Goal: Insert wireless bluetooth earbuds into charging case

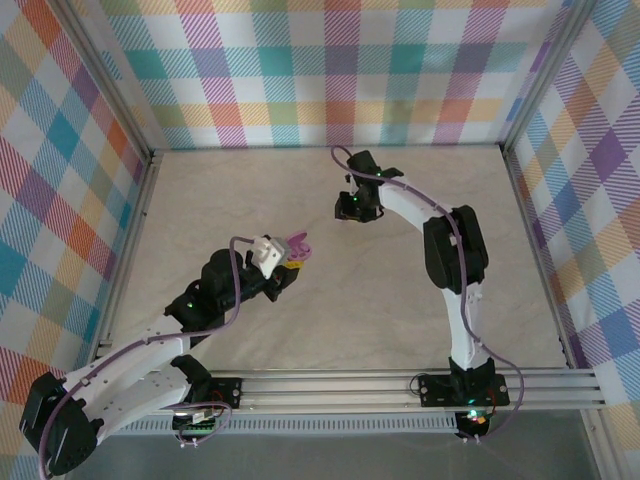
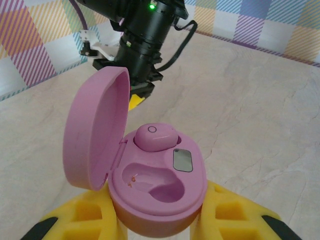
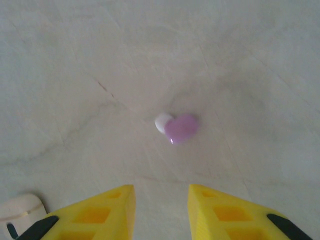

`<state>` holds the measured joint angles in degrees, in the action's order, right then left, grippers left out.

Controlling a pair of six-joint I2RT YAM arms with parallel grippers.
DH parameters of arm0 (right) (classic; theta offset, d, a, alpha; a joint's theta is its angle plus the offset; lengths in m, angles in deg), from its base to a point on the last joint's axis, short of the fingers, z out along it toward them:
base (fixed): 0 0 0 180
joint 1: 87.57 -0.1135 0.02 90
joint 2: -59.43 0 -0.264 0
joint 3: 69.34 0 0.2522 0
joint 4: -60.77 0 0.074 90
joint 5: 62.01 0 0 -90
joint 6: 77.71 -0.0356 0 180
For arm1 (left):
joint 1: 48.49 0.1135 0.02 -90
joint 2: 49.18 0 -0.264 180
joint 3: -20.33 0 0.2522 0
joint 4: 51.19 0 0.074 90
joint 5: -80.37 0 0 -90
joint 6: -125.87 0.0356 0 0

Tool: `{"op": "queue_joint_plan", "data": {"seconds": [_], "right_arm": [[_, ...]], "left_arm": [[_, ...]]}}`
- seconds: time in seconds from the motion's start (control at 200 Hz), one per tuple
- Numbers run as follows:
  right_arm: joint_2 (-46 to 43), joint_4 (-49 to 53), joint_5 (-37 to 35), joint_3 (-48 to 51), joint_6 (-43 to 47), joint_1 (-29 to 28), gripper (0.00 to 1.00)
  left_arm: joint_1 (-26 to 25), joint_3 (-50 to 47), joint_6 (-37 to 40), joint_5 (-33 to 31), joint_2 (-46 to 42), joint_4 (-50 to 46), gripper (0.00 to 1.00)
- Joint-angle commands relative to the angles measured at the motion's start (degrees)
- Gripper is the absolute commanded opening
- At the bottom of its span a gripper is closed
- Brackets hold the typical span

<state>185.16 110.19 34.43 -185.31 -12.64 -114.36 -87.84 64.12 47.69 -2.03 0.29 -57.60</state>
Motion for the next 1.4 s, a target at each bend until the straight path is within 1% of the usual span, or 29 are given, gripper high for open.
{"op": "queue_joint_plan", "data": {"seconds": [0.0, 0.17, 0.21, 0.265, 0.295, 0.39, 0.515, 0.595, 0.74, 1.08, 1.22, 1.335, 1.395], "right_arm": [[2.2, -1.3, 0.6, -3.7, -3.4, 0.4, 0.31], [4.1, -1.7, -0.5, -4.1, -8.6, 0.6, 0.29], [4.2, -2.4, -0.6, -3.5, -10.7, 0.7, 0.31], [4.2, -3.6, -0.5, -2.6, -13.3, 0.8, 0.38], [4.3, -4.2, -0.4, -2.3, -14.6, 0.8, 0.39], [4.1, -5.4, -0.8, -1.1, -18.2, 0.7, 0.39], [3.5, -6.0, -3.7, 0.6, -20.6, 0.6, 0.38], [3.3, -5.9, -5.7, 1.1, -21.3, 0.4, 0.38], [4.2, -6.2, -6.3, 1.0, -22.5, 0.3, 0.36], [9.2, -3.3, -6.1, -5.2, -21.8, -0.9, 0.32], [10.2, -1.8, -6.0, -6.5, -20.2, -1.2, 0.27], [10.3, -0.8, -5.6, -7.1, -18.5, -1.3, 0.2], [10.2, -0.2, -5.6, -7.5, -17.4, -1.3, 0.19]], "left_arm": [[-0.2, -0.6, 0.0, -0.4, -0.9, 0.3, 0.0], [-0.2, -0.4, 0.7, -0.1, -0.5, 0.7, 0.0], [-0.2, -0.3, 0.9, 0.1, -0.4, 0.5, 0.0], [-0.2, -0.2, 1.2, 0.5, -0.3, 0.2, 0.0], [-0.2, -0.1, 1.3, 0.6, -0.4, 0.1, 0.0], [-0.2, -0.2, 1.8, 1.0, -0.7, -0.4, 0.0], [-0.2, -0.2, 2.5, 1.1, -1.6, -1.5, 0.0], [-0.2, -0.3, 3.0, 1.1, -2.5, -2.3, 0.0], [-0.2, -0.6, 3.5, 1.0, -3.7, -2.8, 0.0], [-0.2, -1.2, 3.6, 1.3, -4.5, -3.0, 0.0], [-0.2, -1.1, 3.9, 1.1, -4.6, -3.3, 0.0], [-0.2, -1.2, 3.8, 1.1, -4.5, -3.3, 0.0], [-0.2, -1.2, 3.8, 1.1, -4.3, -3.2, 0.0]]}}
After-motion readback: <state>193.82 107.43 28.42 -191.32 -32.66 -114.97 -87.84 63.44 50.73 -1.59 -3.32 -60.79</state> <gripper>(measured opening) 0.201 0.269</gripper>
